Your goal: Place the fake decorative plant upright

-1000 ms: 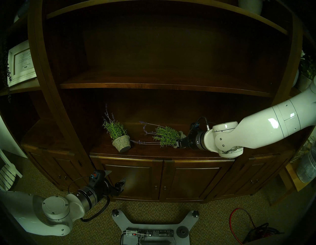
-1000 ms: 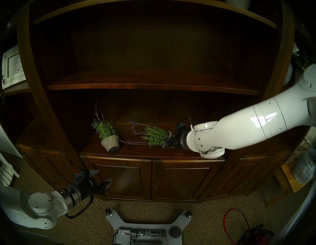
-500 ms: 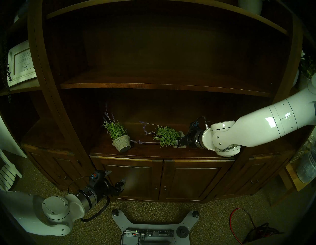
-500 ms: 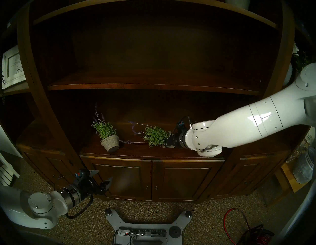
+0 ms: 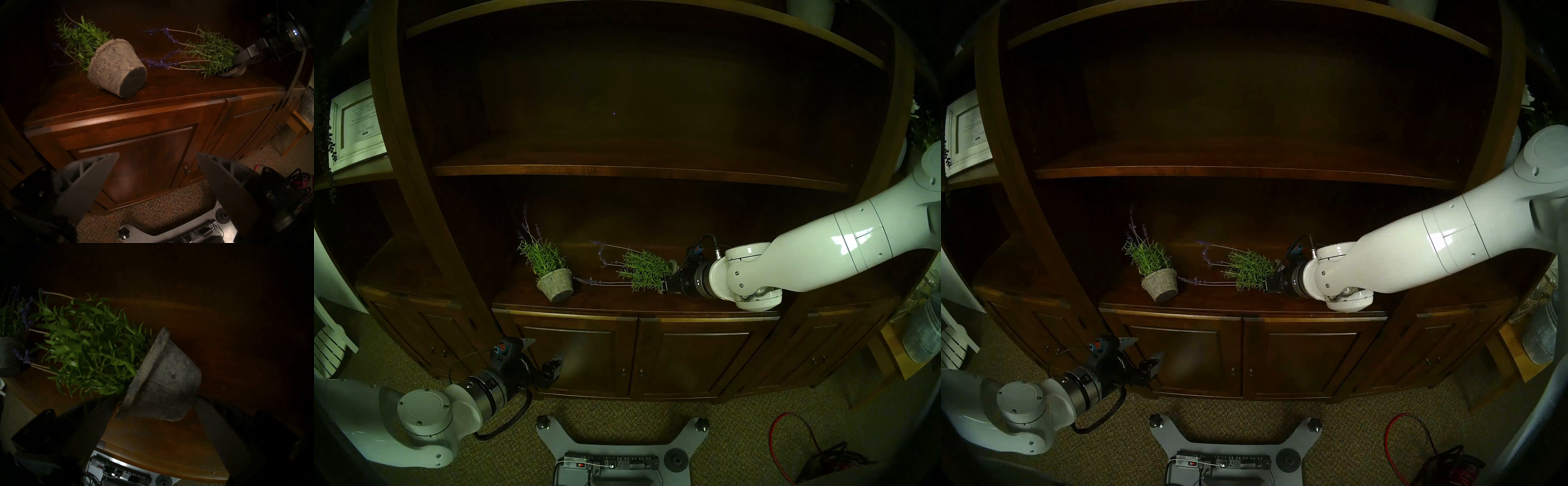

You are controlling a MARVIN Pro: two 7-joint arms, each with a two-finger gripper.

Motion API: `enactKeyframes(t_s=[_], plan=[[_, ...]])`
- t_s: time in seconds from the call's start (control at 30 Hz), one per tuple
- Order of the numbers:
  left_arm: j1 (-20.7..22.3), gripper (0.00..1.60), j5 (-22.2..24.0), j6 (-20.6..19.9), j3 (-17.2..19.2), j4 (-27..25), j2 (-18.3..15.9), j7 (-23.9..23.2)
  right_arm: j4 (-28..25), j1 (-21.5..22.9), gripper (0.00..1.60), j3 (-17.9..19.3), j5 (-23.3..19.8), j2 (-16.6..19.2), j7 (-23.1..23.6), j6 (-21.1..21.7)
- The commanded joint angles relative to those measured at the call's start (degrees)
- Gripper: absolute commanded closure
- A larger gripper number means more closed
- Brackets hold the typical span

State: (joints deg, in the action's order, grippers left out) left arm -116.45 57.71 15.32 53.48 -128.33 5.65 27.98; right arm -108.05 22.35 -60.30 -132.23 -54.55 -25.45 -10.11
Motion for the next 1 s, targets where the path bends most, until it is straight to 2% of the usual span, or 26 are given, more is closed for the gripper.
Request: enactKeyframes(t_s=[0.0, 0.07, 0.13, 0.2, 0.3, 0.33, 0.47, 0.97], plan=[[0.51, 0.00, -0.04, 0.45, 0.63, -0.63, 0.08, 0.14, 1.00, 0.66, 0.60, 0.87, -0.24, -0.81, -0.62, -0.04], [0.51, 0.00, -0.04, 0.45, 0.63, -0.64, 0.08, 0.14, 1.11, 0.59, 0.73, 0.84, -0.50, -0.90, -0.65, -0.07], [0.51, 0.00, -0.04, 0.45, 0.63, -0.64, 0.08, 0.14, 1.24, 0.46, 0.78, 0.92, -0.81, -0.83, -0.52, -0.07], [0.51, 0.00, -0.04, 0.45, 0.63, -0.63, 0.08, 0.14, 1.66, 0.28, 0.87, 1.15, -1.62, 0.13, 1.29, 0.29], [0.52, 0.00, -0.04, 0.44, 0.62, -0.63, 0.08, 0.14, 2.22, -0.04, 0.88, 1.40, -2.43, 1.67, 3.85, 0.72], [0.53, 0.00, -0.04, 0.44, 0.62, -0.63, 0.08, 0.14, 2.39, -0.11, 0.93, 1.36, -2.59, 2.05, 4.46, 0.77], [0.53, 0.00, -0.04, 0.44, 0.61, -0.63, 0.08, 0.13, 3.49, -0.59, 0.98, 1.21, -4.19, 4.46, 8.80, 1.01], [0.55, 0.00, -0.03, 0.42, 0.59, -0.62, 0.08, 0.11, 8.28, -2.02, 1.08, 0.93, -9.65, 11.31, 20.33, 4.06]])
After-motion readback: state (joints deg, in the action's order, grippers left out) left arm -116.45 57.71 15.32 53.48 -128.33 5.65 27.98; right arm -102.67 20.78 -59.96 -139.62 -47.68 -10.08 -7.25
